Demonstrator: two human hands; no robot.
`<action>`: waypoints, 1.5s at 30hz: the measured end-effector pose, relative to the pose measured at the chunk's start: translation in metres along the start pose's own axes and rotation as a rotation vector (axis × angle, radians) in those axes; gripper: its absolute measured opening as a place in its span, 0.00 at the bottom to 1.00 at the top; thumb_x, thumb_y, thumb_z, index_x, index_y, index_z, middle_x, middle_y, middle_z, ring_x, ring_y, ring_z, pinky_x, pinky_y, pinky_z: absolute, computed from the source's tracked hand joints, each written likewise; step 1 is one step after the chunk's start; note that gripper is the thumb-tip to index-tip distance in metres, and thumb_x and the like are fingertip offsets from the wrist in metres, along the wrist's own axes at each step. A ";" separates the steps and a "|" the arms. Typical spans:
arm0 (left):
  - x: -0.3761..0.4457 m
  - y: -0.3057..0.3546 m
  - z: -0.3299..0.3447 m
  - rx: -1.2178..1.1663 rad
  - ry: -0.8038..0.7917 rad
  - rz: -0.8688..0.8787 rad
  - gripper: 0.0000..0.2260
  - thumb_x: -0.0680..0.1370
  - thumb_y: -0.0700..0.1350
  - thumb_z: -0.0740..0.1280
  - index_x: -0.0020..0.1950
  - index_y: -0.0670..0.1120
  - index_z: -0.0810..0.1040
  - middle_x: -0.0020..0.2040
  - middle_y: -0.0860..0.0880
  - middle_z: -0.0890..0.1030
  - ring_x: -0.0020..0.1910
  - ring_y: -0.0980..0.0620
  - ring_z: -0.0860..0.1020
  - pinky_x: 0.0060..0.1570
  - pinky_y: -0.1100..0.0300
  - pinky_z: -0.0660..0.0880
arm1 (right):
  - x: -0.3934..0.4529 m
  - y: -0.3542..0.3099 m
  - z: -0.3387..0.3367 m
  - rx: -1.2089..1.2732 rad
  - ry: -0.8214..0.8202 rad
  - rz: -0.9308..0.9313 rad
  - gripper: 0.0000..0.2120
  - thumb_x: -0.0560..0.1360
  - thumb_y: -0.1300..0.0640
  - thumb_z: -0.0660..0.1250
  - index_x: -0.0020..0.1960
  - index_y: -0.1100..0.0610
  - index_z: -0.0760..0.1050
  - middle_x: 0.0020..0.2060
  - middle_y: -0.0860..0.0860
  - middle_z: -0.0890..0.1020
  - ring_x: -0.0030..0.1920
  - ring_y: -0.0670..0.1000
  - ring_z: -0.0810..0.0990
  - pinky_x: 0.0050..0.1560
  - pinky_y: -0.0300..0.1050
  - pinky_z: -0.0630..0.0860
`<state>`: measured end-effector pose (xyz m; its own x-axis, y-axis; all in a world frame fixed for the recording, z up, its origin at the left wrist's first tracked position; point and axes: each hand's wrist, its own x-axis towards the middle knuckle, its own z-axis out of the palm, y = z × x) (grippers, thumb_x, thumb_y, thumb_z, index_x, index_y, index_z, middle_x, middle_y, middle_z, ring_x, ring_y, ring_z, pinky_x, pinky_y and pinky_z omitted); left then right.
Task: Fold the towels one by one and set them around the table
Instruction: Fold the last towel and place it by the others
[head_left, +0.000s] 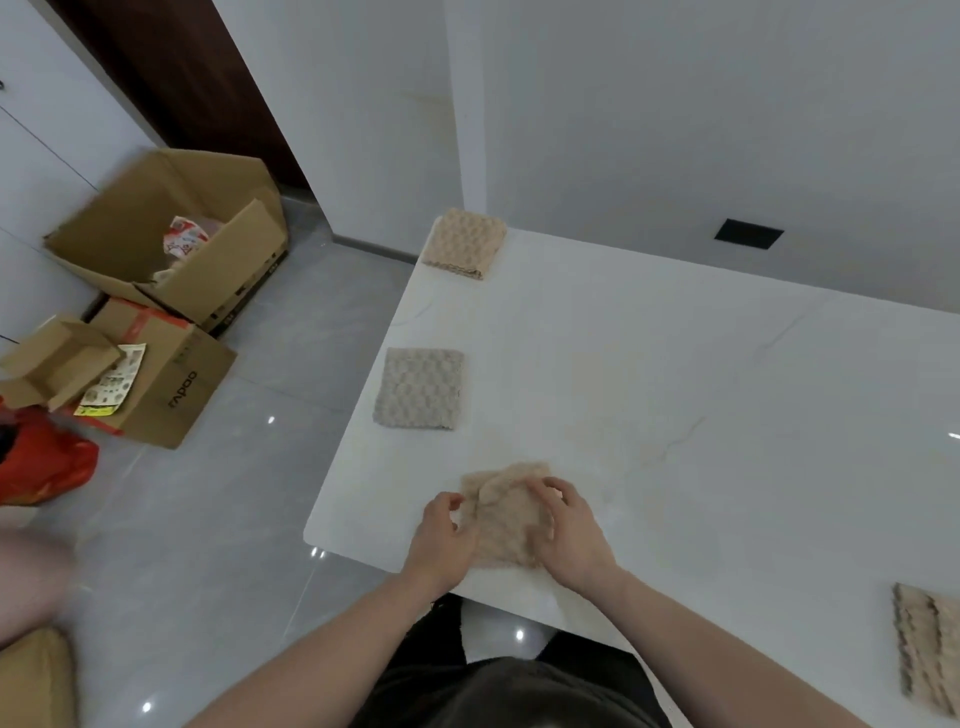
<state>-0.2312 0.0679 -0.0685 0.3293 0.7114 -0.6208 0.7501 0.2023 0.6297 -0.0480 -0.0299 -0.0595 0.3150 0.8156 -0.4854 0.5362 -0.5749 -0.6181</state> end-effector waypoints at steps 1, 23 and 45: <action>0.007 -0.001 -0.004 0.048 -0.013 0.041 0.25 0.80 0.55 0.66 0.75 0.50 0.66 0.71 0.51 0.68 0.62 0.52 0.76 0.62 0.57 0.74 | -0.001 0.003 0.004 -0.055 -0.019 0.004 0.36 0.74 0.58 0.63 0.80 0.41 0.58 0.79 0.48 0.58 0.72 0.58 0.66 0.69 0.49 0.71; 0.002 -0.053 -0.042 1.250 -0.529 0.814 0.36 0.80 0.47 0.58 0.84 0.50 0.43 0.83 0.50 0.36 0.82 0.47 0.35 0.80 0.40 0.41 | -0.075 -0.008 0.123 -0.378 0.017 0.118 0.33 0.85 0.50 0.52 0.83 0.47 0.38 0.79 0.46 0.28 0.81 0.53 0.32 0.82 0.56 0.50; 0.043 -0.004 -0.154 0.494 0.024 0.262 0.24 0.77 0.44 0.66 0.73 0.49 0.71 0.74 0.50 0.66 0.71 0.48 0.69 0.67 0.58 0.67 | -0.010 -0.105 0.051 -0.018 0.180 0.041 0.31 0.76 0.50 0.64 0.79 0.44 0.63 0.81 0.46 0.57 0.78 0.52 0.63 0.74 0.45 0.63</action>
<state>-0.3080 0.2013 -0.0258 0.5321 0.7116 -0.4588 0.8265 -0.3187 0.4641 -0.1474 0.0194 -0.0210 0.4709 0.7911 -0.3904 0.5337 -0.6079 -0.5879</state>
